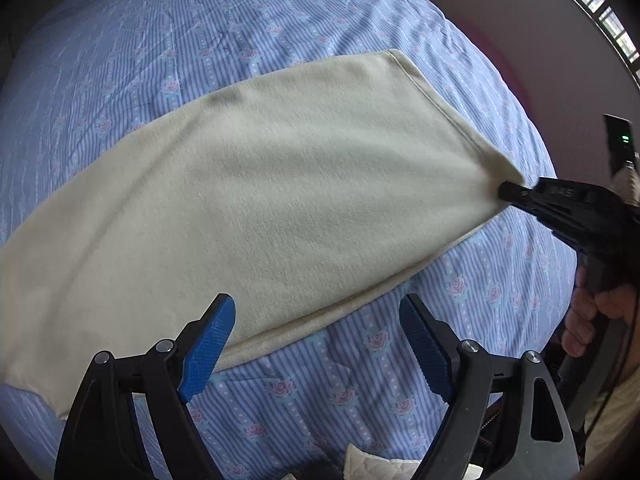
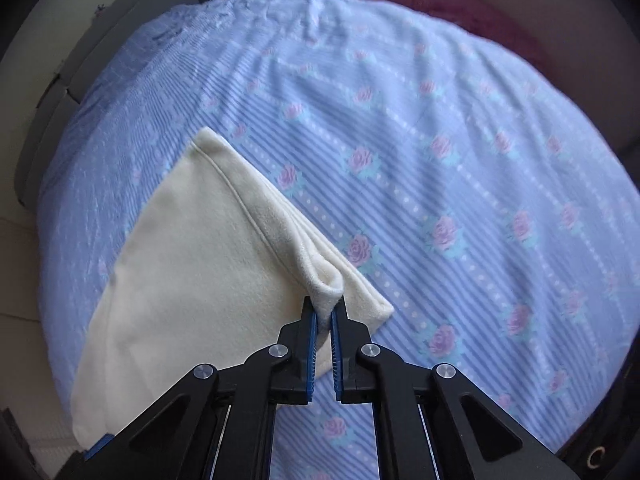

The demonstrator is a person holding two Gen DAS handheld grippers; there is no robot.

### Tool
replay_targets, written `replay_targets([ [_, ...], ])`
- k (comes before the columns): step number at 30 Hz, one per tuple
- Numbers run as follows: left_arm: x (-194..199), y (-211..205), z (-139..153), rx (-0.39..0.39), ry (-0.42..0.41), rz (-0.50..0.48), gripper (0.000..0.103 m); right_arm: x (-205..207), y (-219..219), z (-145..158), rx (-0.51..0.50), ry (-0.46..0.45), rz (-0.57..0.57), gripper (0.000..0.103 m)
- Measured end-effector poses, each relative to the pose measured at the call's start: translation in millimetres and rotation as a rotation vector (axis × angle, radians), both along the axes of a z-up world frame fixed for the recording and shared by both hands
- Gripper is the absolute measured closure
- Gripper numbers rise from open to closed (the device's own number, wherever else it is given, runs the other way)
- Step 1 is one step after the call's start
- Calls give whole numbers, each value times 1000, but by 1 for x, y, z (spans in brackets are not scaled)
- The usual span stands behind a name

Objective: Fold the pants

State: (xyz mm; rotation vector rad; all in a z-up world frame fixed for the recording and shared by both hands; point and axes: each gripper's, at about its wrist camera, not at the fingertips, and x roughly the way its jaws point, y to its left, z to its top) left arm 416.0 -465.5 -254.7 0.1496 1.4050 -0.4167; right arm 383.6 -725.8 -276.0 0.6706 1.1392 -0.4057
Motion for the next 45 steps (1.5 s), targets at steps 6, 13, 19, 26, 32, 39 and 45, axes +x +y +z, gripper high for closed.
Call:
replay_targets([
  [6,-6,1,-1,9,11,-12,19,1,-7,-19,-57,84,44,97],
  [13,-10,0,1,26,-3,-30,19,5,-13,-49,-53,128,42,98],
  [19,-4,1,0,40,-22,-49,17,-10,-14,-40,-31,93,-6,69],
  [26,39,-8,12,70,-110,-209,16,-56,-25,-19,62,-45,-116,62],
  [32,96,-38,22,67,-188,-431,16,-63,-10,-41,196,-123,-188,62],
  [39,159,-102,7,21,-178,-600,16,-58,-5,-77,300,-189,-302,62],
  [45,197,-158,-25,-35,-44,-622,17,-76,-22,-111,471,-261,-451,63],
])
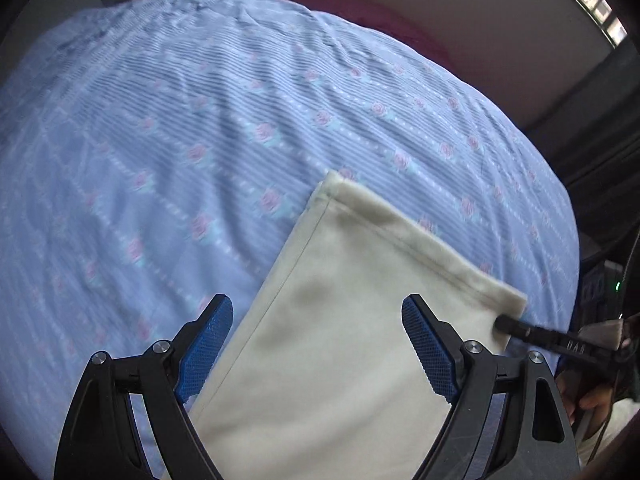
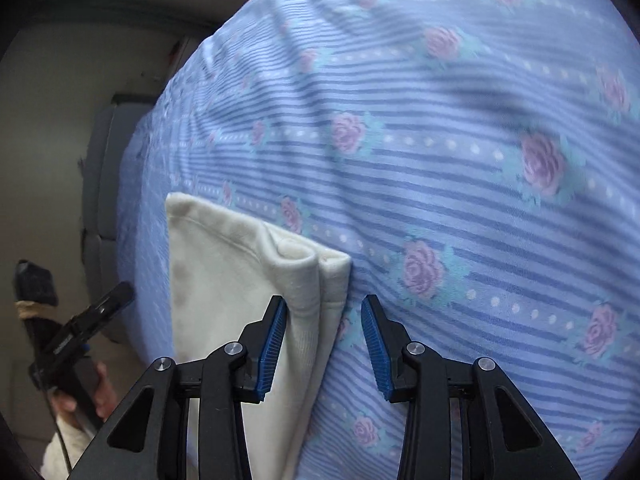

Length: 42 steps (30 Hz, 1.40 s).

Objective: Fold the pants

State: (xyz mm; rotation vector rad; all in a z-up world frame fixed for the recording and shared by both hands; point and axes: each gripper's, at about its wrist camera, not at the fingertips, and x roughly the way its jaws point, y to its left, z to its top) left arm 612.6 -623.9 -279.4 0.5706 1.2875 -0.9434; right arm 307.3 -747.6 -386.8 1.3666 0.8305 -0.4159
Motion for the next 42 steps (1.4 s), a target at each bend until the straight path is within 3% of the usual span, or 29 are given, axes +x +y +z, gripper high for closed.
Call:
replay_targets([
  [3,19,-22,-12,-6,18,10,19,3,-1,-8,1,12,13,65],
  [5,25,-35,-18,-10,26,-4,26,5,-4,-12,16,14,11,66],
  [9,27,-58,-40,25,109,-63,37,12,-6,-14,13,18,24,67],
  [11,26,-62,-52,66,99,-70,41,9,-6,-18,12,19,30,69],
  [19,32,-71,-86,104,120,3,40,14,-9,-21,8,30,37,70],
  [21,31,-70,-85,87,138,33,53,16,-9,-19,8,43,35,70],
  [22,31,-71,-84,77,159,42,66,18,-10,-17,7,51,38,70],
  [26,24,-68,-68,79,136,61,80,24,-12,-8,-8,49,67,81],
  [30,20,-55,-38,18,126,83,82,23,-11,23,-33,1,79,84],
  [42,5,39,107,-272,15,126,85,33,62,195,-438,-126,346,84],
])
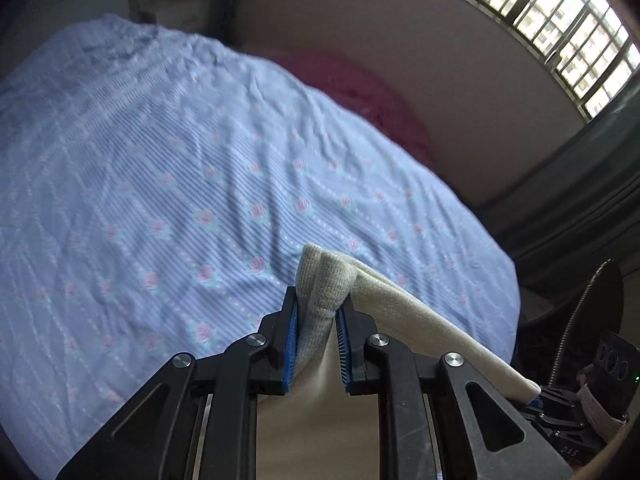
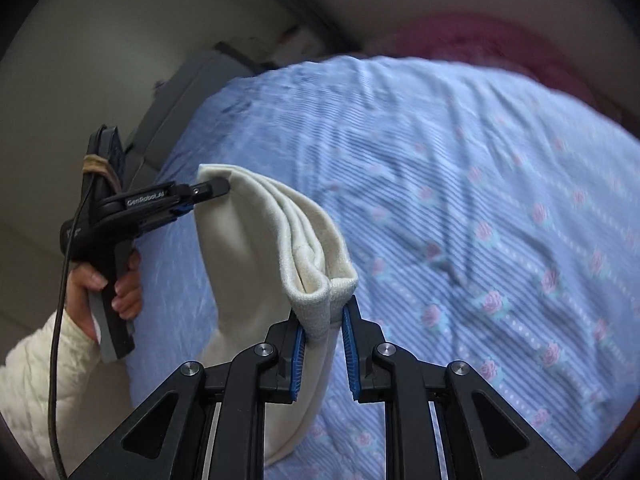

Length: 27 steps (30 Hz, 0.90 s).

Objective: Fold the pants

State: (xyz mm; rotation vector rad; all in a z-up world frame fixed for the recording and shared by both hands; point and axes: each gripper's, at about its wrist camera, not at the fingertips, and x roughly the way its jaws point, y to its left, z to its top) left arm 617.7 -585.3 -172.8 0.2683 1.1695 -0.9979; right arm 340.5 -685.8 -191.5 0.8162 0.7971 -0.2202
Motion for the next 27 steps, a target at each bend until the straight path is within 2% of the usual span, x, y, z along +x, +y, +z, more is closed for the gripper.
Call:
replay_targets([
  [4,-7,50,42,-76,-38,58,85,-8,33,40,-87,-32,87,84],
  [9,-12,117,73,-114,-78,104,85,-8,90,86,-179,-62,207,84],
  [12,-13,151,83,-118,-93,124,85,-8,128,104,-222,-70,260,84],
  [16,-9,203,83,-147,-83,170,85,1,187,119,-281,-70,324,84],
  [20,-4,261,69,-157,-59,210,85,13,242,119,-323,-42,369,84],
  [27,5,350,21,-138,7,256,85,34,347,86,-352,37,485,84],
])
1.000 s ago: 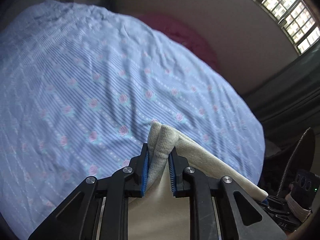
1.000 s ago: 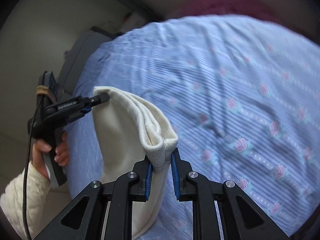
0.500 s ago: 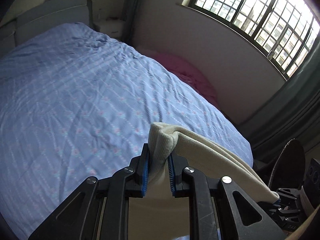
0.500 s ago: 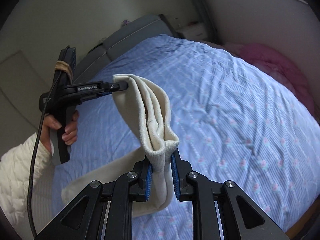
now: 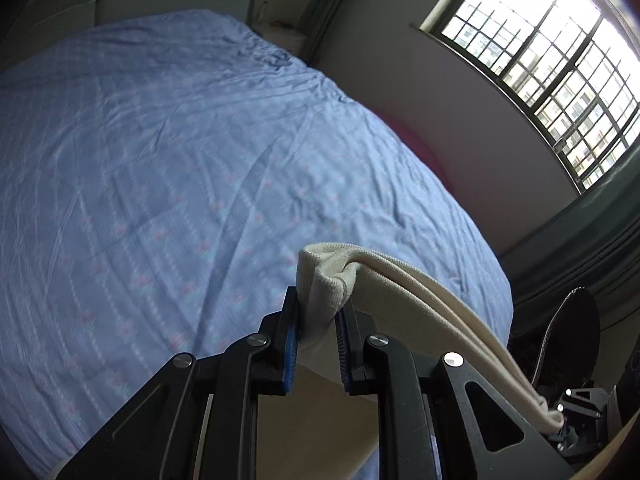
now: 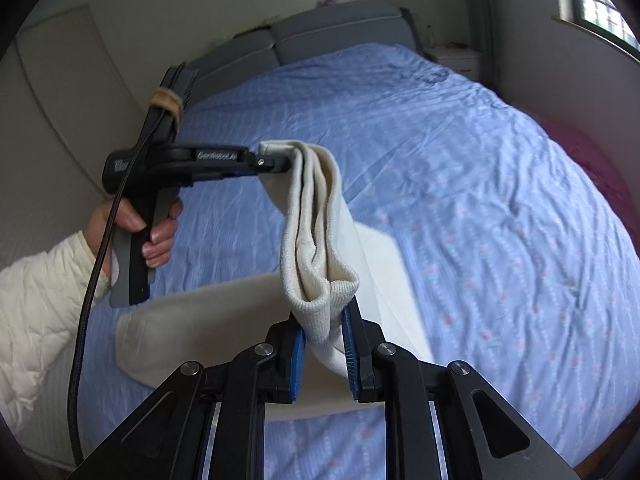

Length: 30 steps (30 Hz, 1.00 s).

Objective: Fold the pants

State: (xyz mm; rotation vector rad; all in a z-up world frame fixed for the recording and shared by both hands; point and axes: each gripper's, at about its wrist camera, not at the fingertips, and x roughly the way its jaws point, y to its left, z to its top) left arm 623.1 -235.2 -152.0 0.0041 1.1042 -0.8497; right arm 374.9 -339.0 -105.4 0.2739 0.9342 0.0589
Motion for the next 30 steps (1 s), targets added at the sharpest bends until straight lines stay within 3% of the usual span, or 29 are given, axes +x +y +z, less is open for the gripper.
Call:
replay_targets([
  [5,1,45,-41,25,56,13,85,12,69,-42,-25,99,89,84],
  [12,-2,103,-88,109,115,102,78,23,125,-93,-71,232,189,84],
  [17,-10,156,-104,181,143,200,50,23,163,-130,-65,331,252,84],
  [20,-22,184,-112,239,140,243,45,17,174,-152,-38,407,305,78],
  [23,-44,202,-125,223,215,266,44,3,184,-164,127,490,382,78],
  [27,-73,203,-137,152,296,274,44,-13,179,-156,99,471,403,78],
  [30,-97,193,-140,74,351,276,44,-13,143,-152,80,461,288,78],
])
